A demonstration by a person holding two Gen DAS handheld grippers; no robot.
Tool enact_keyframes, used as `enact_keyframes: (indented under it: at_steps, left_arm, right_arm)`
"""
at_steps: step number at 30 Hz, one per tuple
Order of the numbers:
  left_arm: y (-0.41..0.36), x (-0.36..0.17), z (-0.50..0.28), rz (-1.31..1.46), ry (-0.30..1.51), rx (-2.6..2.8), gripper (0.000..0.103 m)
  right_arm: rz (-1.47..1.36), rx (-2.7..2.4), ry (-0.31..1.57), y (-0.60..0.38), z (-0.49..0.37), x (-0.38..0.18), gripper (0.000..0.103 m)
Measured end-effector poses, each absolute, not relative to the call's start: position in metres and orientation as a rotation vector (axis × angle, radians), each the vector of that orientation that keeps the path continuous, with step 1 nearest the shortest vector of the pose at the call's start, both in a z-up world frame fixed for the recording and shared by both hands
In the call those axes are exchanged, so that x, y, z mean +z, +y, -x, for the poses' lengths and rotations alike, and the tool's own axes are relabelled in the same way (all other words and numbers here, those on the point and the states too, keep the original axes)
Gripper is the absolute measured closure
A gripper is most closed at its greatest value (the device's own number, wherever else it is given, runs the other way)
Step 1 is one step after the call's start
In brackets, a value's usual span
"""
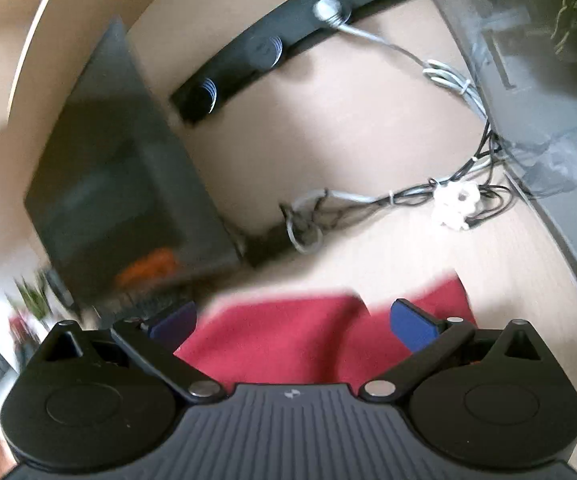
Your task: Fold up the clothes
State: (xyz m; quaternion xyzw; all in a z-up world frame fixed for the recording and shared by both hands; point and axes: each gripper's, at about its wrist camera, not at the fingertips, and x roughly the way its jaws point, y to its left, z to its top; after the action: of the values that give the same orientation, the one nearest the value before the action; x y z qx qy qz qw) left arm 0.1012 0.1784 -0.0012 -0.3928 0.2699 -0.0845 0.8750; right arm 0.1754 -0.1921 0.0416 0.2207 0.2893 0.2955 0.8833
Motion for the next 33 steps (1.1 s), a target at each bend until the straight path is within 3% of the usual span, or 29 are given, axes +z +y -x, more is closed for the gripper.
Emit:
enact_keyframes:
  at_steps: [5, 11, 16, 20, 25, 33]
  left_arm:
    - [0.174, 0.002, -0.125, 0.72, 0.567, -0.147, 0.005]
    - [0.157, 0.024, -0.127, 0.589, 0.557, -0.081, 0.005]
    - [0.14, 0.057, -0.086, 0.594, 0.496, -0.188, 0.005]
    - [0.121, 0.06, -0.06, 0.561, 0.512, -0.324, 0.003]
    - [0.123, 0.015, -0.064, 0.576, 0.63, -0.254, 0.003]
    - [0.151, 0.045, -0.074, 0.658, 0.491, -0.304, 0.003]
  right_arm:
    - [-0.619, 0.463, 0.792, -0.199, -0.22, -0.004, 0.0]
    - [-0.62, 0.498, 0.74, -0.216, -0.195, 0.008, 0.0]
    - [-0.429, 0.574, 0.64, -0.223, -0.142, 0.039, 0.0]
    - [-0.224, 0.604, 0.738, -0.2, -0.115, 0.012, 0.0]
    - [0.137, 0.579, 0.666, -0.16, -0.088, 0.0, 0.0]
    - [0.103, 0.64, 0.572, -0.169, -0.079, 0.032, 0.0]
